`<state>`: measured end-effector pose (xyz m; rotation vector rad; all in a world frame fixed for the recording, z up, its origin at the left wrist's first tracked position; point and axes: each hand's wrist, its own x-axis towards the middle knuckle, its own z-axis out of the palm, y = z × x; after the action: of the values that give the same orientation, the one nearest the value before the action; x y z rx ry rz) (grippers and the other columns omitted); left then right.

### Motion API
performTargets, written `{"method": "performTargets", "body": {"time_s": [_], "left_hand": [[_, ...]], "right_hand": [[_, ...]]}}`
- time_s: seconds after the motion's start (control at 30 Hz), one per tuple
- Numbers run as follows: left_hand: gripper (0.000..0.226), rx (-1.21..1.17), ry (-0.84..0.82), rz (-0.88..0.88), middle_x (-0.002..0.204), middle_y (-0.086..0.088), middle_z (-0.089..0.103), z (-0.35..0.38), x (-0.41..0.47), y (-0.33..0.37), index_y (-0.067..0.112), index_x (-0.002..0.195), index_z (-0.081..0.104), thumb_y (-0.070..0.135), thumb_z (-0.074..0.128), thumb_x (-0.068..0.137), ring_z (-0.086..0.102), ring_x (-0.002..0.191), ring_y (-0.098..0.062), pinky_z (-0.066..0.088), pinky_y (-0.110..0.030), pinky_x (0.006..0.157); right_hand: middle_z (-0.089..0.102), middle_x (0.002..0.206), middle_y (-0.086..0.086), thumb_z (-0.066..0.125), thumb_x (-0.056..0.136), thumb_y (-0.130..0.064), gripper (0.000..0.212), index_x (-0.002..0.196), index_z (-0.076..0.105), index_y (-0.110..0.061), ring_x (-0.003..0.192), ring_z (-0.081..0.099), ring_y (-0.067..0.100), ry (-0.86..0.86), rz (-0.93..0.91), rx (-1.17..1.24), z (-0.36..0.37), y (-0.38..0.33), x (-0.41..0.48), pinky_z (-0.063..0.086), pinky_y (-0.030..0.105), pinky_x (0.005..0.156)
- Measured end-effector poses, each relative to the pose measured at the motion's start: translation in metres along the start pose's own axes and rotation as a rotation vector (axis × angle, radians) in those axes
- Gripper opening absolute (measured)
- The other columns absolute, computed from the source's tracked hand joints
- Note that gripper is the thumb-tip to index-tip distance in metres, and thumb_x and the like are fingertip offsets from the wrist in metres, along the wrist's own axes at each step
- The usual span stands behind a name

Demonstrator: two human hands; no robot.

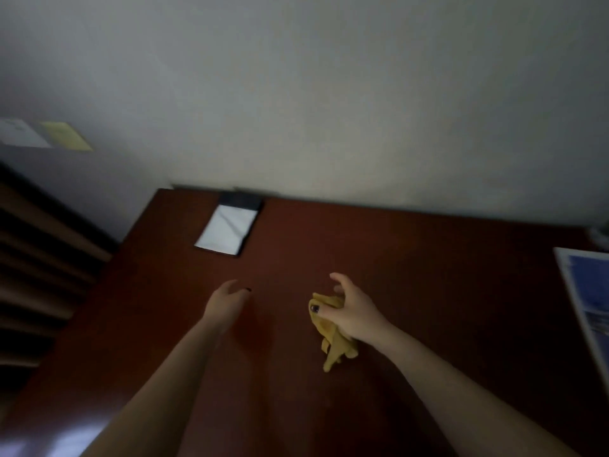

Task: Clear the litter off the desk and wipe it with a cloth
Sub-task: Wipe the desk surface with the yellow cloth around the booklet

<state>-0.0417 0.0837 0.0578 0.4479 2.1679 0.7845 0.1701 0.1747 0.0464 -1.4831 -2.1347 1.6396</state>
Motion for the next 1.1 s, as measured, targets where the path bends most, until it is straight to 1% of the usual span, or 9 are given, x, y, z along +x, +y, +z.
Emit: {"method": "performTargets", "body": {"time_s": [0.1,0.27,0.4,0.57,0.73,0.83,0.9,1.0,1.1], "left_hand": [[0.057,0.061,0.056,-0.019,0.14,-0.018,0.044,-0.05,0.054,-0.019,0.011,0.142,0.038,0.021,0.06,0.09,0.048,0.124,-0.035,0.039,-0.044,0.105],[0.062,0.039,0.044,0.016,0.145,-0.016,0.037,-0.082,0.119,-0.021,0.009,0.145,0.032,0.023,0.058,0.091,0.042,0.129,-0.032,0.035,-0.041,0.108],[0.063,0.085,0.021,0.045,0.147,-0.016,0.029,-0.078,0.151,-0.014,0.009,0.146,0.028,0.027,0.054,0.093,0.033,0.133,-0.036,0.03,-0.044,0.11],[0.063,0.071,0.016,0.016,0.149,-0.016,0.019,-0.069,0.178,-0.002,0.008,0.148,0.02,0.029,0.049,0.096,0.031,0.132,-0.037,0.031,-0.041,0.107],[0.05,0.167,0.078,-0.063,0.141,-0.024,0.031,-0.066,0.187,0.01,0.005,0.141,0.034,0.031,0.04,0.099,0.033,0.127,-0.039,0.032,-0.041,0.103],[0.04,0.08,0.111,-0.052,0.132,-0.022,0.048,-0.064,0.183,0.011,0.001,0.131,0.046,0.024,0.035,0.1,0.043,0.121,-0.038,0.039,-0.041,0.102],[0.037,-0.021,0.099,-0.018,0.124,-0.02,0.056,-0.062,0.173,0.011,0.004,0.129,0.051,0.021,0.037,0.099,0.05,0.116,-0.037,0.045,-0.043,0.096],[0.036,-0.07,-0.006,0.022,0.121,-0.017,0.06,-0.057,0.144,0.013,0.007,0.128,0.055,0.024,0.047,0.097,0.057,0.109,-0.034,0.047,-0.039,0.088],[0.03,0.201,-0.099,0.166,0.114,-0.014,0.062,-0.038,0.103,0.018,0.009,0.105,0.062,0.035,0.049,0.096,0.054,0.11,-0.037,0.045,-0.042,0.092]], "right_hand": [[0.036,0.143,0.002,0.066,0.081,-0.04,0.081,0.146,0.02,-0.029,0.129,0.04,0.021,-0.045,0.008,-0.08,0.058,-0.04,0.042,0.036,0.031,0.1],[0.029,0.148,0.003,0.068,0.08,-0.036,0.088,0.149,0.013,-0.028,0.132,0.037,0.022,-0.089,0.037,-0.124,0.117,-0.085,0.1,0.034,0.031,0.1],[0.031,0.148,0.005,0.069,0.08,-0.033,0.087,0.149,0.016,-0.023,0.132,0.037,0.022,-0.034,0.112,0.013,0.137,-0.108,0.138,0.035,0.031,0.101],[0.046,0.133,0.007,0.069,0.082,-0.026,0.076,0.145,0.026,-0.019,0.114,0.052,0.023,0.108,0.257,0.302,0.144,-0.121,0.163,0.045,0.031,0.089],[0.061,0.105,0.006,0.068,0.084,-0.026,0.044,0.121,0.051,-0.009,0.094,0.06,0.021,0.136,0.326,0.337,0.139,-0.123,0.168,0.049,0.031,0.078],[0.068,0.091,0.01,0.064,0.086,-0.026,0.018,0.093,0.066,-0.01,0.087,0.065,0.025,0.162,0.271,0.27,0.129,-0.123,0.159,0.052,0.035,0.077],[0.069,0.088,0.012,0.064,0.085,-0.025,0.014,0.08,0.066,-0.012,0.084,0.066,0.026,0.212,0.238,0.268,0.116,-0.122,0.15,0.053,0.037,0.076],[0.069,0.089,0.01,0.066,0.084,-0.022,0.008,0.082,0.065,-0.015,0.084,0.066,0.023,0.239,0.194,0.309,0.086,-0.11,0.125,0.054,0.036,0.076],[0.068,0.088,0.001,0.067,0.082,-0.021,0.006,0.088,0.066,-0.018,0.084,0.064,0.017,0.276,0.123,0.197,0.044,-0.083,0.086,0.051,0.032,0.075]]}}
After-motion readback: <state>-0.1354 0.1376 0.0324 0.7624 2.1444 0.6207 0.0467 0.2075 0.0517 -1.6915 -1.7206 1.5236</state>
